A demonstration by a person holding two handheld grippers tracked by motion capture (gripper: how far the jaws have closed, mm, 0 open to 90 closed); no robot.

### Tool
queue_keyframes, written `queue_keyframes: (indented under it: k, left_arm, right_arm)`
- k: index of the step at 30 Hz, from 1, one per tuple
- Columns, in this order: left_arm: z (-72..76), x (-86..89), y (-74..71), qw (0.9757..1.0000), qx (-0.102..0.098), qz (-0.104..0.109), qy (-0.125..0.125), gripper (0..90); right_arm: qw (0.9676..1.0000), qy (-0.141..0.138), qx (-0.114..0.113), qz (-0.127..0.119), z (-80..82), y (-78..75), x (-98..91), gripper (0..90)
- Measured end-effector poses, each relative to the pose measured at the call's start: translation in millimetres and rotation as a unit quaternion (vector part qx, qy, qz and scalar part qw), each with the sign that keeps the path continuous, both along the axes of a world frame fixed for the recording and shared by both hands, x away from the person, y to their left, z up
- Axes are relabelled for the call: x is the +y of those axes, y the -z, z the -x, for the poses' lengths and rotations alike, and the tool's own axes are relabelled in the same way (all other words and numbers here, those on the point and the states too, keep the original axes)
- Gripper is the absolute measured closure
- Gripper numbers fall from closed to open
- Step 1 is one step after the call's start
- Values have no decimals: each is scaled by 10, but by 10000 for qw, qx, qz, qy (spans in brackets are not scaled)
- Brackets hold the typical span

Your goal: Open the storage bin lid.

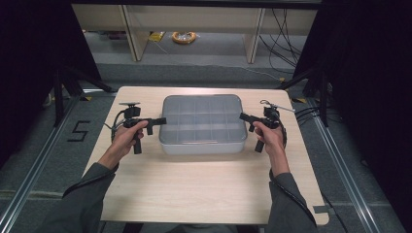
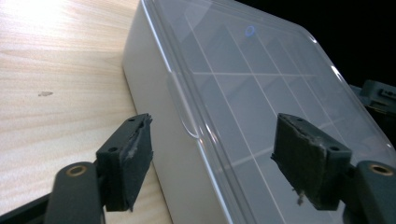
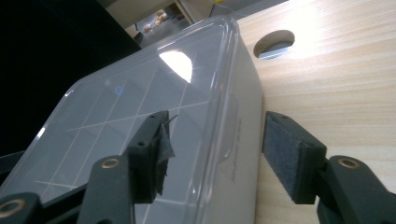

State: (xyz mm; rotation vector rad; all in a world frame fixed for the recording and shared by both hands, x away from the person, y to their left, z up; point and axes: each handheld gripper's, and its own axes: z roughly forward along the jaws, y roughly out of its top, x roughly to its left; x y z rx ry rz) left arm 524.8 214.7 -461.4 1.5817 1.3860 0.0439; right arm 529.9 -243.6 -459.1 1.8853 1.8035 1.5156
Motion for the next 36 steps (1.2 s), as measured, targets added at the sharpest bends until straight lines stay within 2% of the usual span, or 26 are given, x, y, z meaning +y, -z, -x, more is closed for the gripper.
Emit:
queue_keyframes:
  k: [2,3,4,8,9,10,12,13,14,15,16,19,20,21,23,24,25,26,27,29,30,31,32,34,35,36]
  left_arm:
    - [-35,-24,7,10000,15,29,-45,301]
    - [-53,-32,9,10000,10,22,-34,308]
    - [-69,-24,12,10000,17,-21,38,319]
    - [-120,-69,35,9999,119,47,-8,365]
    - [-120,-69,35,9999,119,47,-8,385]
    - [-132,-75,44,9998,121,120,54,407]
    - [-128,-82,44,9999,94,95,88,441]
    - [-124,-80,43,9999,89,2,142,445]
    - [-121,-84,40,9999,92,-43,139,455]
    - [-119,-87,38,9999,86,-57,121,461]
    - [-117,-88,38,9999,74,-54,108,465]
    - [-106,-107,31,10000,44,-56,14,497]
    - [-103,-108,25,9999,38,-99,21,507]
    - [-97,-111,15,9999,24,-133,32,513]
    - [-92,-113,8,9999,-19,-136,27,520]
    - [-79,-102,-10,10000,-68,-58,-24,533]
    - [-72,-89,-26,9999,-101,-61,16,539]
    - [-65,-91,-46,9999,-133,-54,13,540]
    - [-54,-83,-66,9998,-163,-127,62,541]
    - [-41,-92,-87,9998,-193,-68,-7,548]
    - [0,-48,-143,9996,-258,-31,81,556]
    - [20,-59,-177,9994,-323,130,1,560]
    - [42,-44,-211,9993,-353,145,20,566]
    - [78,-36,-277,9989,-422,222,-13,568]
    - [98,-33,-307,9986,-474,245,-27,569]
    - [115,-29,-336,9984,-511,255,-11,573]
  right_arm:
    - [9994,-129,-227,228,-48,33,-7,469]
    - [10000,-26,66,-10,-28,1,50,476]
    - [9994,-128,-214,243,-71,36,25,487]
    - [9998,-14,181,-102,-72,27,101,536]
    - [9998,-14,181,-102,-72,27,101,536]
    - [9999,-83,-32,56,-101,72,87,561]
    - [9998,0,159,-131,-83,57,117,566]
    - [9998,55,162,-116,-79,52,122,577]
    - [10000,40,-34,-20,-90,71,109,584]
    - [10000,60,-43,8,-83,70,105,588]
    - [9997,135,136,-161,-61,54,125,591]
    - [9998,119,86,-138,-41,66,99,606]
    - [9994,234,140,-216,-35,61,122,607]
    - [9997,206,-30,-130,-36,74,118,606]
    - [9996,274,-1,-115,-26,72,135,605]
    - [9992,322,49,-246,2,54,141,612]
    - [9994,305,-95,-136,-11,62,128,614]
    - [9992,344,-86,-167,4,39,137,615]
    - [9992,326,-203,-86,10,24,138,614]
    - [9993,338,-153,-77,24,3,147,614]
    - [9978,271,-590,163,4,30,104,640]
    - [9985,440,-322,-97,49,-13,129,652]
    - [9983,463,-255,-260,77,-40,125,658]
    - [9977,431,-442,-261,99,-73,114,667]
    - [9979,446,-378,-285,117,-102,122,669]
    - [9978,413,-466,-216,126,-118,114,671]
